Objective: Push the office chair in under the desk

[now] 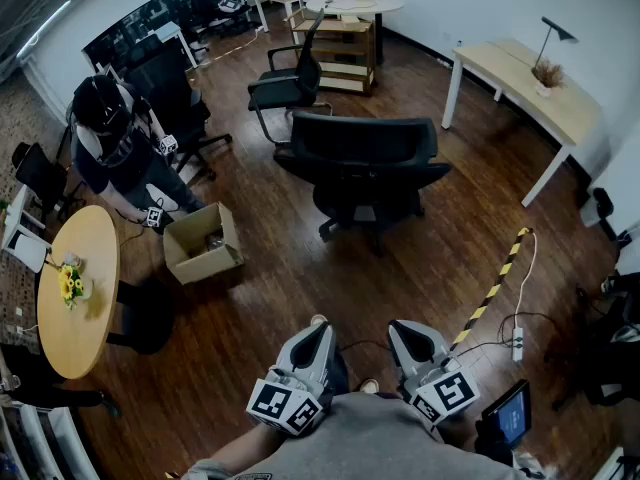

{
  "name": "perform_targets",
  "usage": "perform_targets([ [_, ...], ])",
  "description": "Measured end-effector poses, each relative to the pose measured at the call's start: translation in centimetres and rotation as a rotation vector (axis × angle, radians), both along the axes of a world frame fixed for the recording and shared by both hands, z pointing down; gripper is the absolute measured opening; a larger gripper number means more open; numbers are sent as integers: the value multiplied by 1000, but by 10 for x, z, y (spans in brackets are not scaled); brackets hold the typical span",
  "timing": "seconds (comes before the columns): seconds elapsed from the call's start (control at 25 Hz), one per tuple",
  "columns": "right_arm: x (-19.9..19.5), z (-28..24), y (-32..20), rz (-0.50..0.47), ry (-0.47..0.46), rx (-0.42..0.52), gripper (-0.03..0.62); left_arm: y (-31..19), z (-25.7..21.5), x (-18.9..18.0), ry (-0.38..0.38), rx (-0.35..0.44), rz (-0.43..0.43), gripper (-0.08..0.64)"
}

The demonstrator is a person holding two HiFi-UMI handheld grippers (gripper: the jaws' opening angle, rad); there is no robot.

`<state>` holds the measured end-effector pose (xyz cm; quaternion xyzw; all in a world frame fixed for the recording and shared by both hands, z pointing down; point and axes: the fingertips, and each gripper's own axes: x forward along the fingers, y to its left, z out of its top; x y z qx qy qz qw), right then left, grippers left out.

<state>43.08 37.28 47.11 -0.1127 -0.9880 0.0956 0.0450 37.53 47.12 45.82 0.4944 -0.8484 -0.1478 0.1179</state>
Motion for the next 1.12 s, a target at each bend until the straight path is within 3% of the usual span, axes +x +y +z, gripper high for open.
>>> perform_targets([
  [0.28,-59,18,-16,33,29,6,6,-16,20,-67,29,6,18,2],
  [0.48,-132,28,-37,87,70,20,6,-37,28,-151,46,19,58,2],
  [0.76,-230,4,-72,188,52,65,6,-60,6,-266,9,17,122,2],
  [0.88,-251,1,-83,226,57,66,6,-68,2,-296,5,16,129,2],
  [1.12,-257,-3,-112,254,65,77,6,-91,-1,-317,-2,0,124,2],
])
